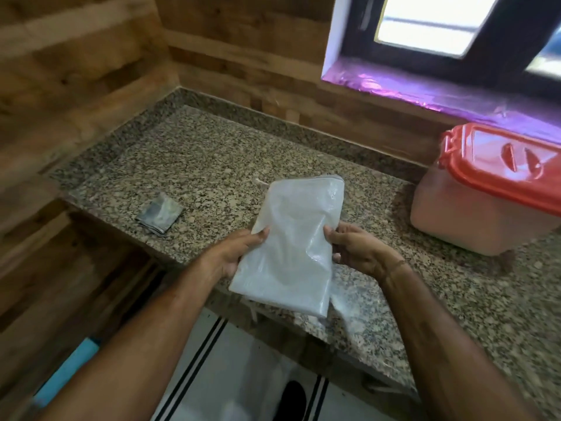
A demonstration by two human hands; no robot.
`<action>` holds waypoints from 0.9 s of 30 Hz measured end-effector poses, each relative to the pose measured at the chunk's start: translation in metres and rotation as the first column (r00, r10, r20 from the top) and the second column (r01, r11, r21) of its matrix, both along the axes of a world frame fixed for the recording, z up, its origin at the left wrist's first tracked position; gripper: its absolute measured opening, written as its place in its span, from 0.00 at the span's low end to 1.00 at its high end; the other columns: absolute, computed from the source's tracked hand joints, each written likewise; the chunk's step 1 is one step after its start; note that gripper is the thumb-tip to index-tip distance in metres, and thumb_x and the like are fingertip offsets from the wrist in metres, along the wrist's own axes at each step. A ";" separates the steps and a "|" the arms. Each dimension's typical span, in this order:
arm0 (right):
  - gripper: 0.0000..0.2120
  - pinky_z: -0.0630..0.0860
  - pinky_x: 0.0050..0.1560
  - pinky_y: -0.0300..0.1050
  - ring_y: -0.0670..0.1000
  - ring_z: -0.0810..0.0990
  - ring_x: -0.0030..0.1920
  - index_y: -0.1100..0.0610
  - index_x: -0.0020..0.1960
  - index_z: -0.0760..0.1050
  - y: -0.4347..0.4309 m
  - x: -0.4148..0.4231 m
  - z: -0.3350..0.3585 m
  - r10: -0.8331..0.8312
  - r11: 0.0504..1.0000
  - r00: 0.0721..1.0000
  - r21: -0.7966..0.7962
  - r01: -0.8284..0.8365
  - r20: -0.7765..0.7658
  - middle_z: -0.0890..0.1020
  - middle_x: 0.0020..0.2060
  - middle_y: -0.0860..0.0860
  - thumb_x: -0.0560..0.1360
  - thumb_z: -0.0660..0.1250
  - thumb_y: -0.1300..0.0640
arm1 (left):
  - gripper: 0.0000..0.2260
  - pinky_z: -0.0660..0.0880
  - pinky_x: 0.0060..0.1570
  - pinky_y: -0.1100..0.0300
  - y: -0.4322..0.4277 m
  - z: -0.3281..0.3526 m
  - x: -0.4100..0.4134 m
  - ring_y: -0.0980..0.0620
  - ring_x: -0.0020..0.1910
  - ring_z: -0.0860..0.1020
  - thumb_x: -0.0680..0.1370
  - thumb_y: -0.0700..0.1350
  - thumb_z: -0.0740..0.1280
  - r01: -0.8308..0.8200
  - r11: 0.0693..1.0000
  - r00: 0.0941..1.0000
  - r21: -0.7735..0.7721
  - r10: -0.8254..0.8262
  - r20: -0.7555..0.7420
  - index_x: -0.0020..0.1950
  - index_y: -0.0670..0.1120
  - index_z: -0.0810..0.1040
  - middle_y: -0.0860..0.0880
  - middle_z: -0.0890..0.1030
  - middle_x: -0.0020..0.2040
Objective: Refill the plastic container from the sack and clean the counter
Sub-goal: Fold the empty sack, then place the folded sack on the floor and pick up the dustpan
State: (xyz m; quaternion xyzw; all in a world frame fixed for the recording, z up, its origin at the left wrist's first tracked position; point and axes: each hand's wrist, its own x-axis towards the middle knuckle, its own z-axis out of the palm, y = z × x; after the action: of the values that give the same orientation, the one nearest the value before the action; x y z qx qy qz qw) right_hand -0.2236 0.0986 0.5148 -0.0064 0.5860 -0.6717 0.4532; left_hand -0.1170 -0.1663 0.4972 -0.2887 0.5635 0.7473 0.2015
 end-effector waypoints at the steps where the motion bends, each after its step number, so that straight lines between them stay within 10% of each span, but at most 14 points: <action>1: 0.10 0.82 0.45 0.44 0.51 0.85 0.47 0.60 0.58 0.80 -0.006 0.003 0.001 0.001 1.000 1.000 0.019 -0.001 -0.001 0.86 0.50 0.55 0.81 0.66 0.56 | 0.24 0.77 0.62 0.34 -0.005 0.000 0.009 0.37 0.58 0.84 0.72 0.51 0.77 -0.062 0.998 0.998 0.005 0.062 -0.006 0.63 0.40 0.81 0.39 0.85 0.60; 9: 0.12 0.87 0.42 0.52 0.58 0.85 0.49 0.66 0.55 0.78 -0.127 0.097 -0.009 -0.151 0.962 0.987 0.220 0.160 -0.057 0.84 0.49 0.59 0.79 0.72 0.57 | 0.22 0.84 0.51 0.42 -0.073 0.001 0.125 0.39 0.52 0.86 0.74 0.48 0.78 -0.439 0.888 0.898 -0.133 0.435 -0.065 0.64 0.41 0.79 0.40 0.87 0.55; 20: 0.25 0.81 0.49 0.53 0.62 0.83 0.46 0.68 0.48 0.80 -0.339 0.303 0.010 0.326 0.902 0.862 0.402 -0.161 -0.388 0.82 0.41 0.61 0.81 0.66 0.43 | 0.15 0.72 0.29 0.63 -0.229 -0.006 0.376 0.51 0.34 0.77 0.80 0.49 0.72 -0.755 0.569 0.633 -0.327 0.762 -0.134 0.55 0.37 0.80 0.45 0.81 0.45; 27: 0.18 0.85 0.50 0.54 0.55 0.84 0.47 0.65 0.60 0.78 -0.451 0.393 -0.032 0.390 0.912 0.911 0.193 -0.362 -0.133 0.83 0.49 0.57 0.80 0.70 0.50 | 0.17 0.78 0.36 0.60 -0.276 -0.034 0.491 0.48 0.41 0.84 0.78 0.57 0.73 -0.928 0.293 0.319 -0.228 0.944 -0.086 0.56 0.45 0.78 0.41 0.84 0.51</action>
State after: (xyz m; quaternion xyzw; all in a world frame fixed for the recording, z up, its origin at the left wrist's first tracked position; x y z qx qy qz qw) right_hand 0.1689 -0.3520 0.4829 -0.1388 0.6633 -0.5180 0.5221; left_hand 0.3741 -0.4419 0.4635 -0.6082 0.3667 0.6418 -0.2894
